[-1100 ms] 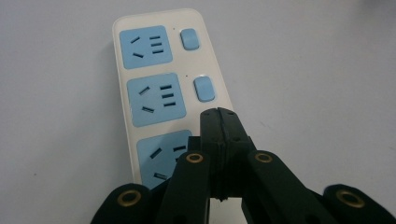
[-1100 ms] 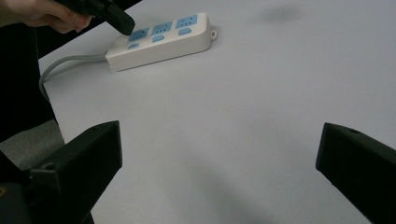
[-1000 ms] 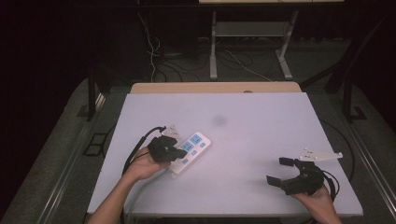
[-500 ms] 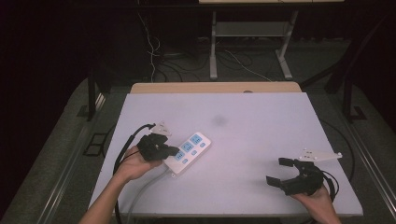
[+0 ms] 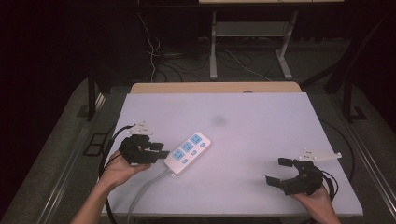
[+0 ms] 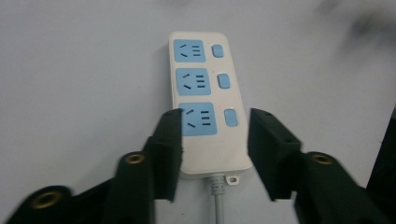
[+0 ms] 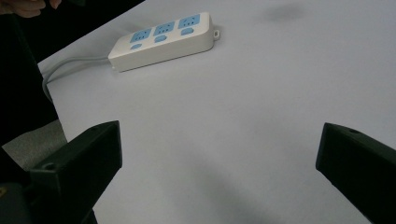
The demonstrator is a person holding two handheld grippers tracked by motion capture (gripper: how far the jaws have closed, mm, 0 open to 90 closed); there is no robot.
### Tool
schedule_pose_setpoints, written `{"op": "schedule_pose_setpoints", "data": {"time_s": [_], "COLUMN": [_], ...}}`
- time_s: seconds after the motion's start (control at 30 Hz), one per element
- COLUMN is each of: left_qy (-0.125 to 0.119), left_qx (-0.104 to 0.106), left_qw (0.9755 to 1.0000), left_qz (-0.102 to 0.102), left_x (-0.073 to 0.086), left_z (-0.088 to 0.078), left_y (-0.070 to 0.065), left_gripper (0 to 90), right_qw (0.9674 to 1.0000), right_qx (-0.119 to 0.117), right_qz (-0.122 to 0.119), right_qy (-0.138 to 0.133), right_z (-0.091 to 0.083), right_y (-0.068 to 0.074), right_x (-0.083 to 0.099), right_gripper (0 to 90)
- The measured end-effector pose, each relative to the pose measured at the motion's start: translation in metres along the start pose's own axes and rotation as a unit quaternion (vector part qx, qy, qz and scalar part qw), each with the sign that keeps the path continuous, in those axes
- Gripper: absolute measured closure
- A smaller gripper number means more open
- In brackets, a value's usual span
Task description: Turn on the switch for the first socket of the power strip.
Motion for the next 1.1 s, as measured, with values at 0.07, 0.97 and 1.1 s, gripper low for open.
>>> {"op": "schedule_pose_setpoints", "data": {"time_s": [0.07,0.97,1.1], "left_qy": [-0.013,-0.075,-0.083], "left_qx": [-0.004,-0.025,-0.029], "left_qw": [0.9998,0.9958,0.9951], "left_qz": [-0.014,-0.044,-0.046], "left_x": [0.003,0.056,0.062], "left_z": [-0.004,-0.004,0.001], "left_y": [0.002,-0.026,-0.03], "left_gripper": [43.7,0.0,0.0], "right_qw": [1.0,1.0,1.0], "right_qx": [0.0,0.0,-0.001], "right_qz": [0.0,0.005,0.004], "right_qy": [0.0,0.003,0.004], "right_z": [0.0,0.004,0.004], "right_y": [0.0,-0.002,-0.001], "right_x": [0.0,0.001,0.002], "right_gripper": [0.1,0.1,0.1]}}
Point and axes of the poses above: each handheld gripper's, and its own axes: z roughly forward along the jaws, x roughly out of its underside, y roughly to its left, the point moved 4 cm from there along z, roughly forward along the jaws, and after that the axes turned 1 degree about y, right-handed, at the moved point
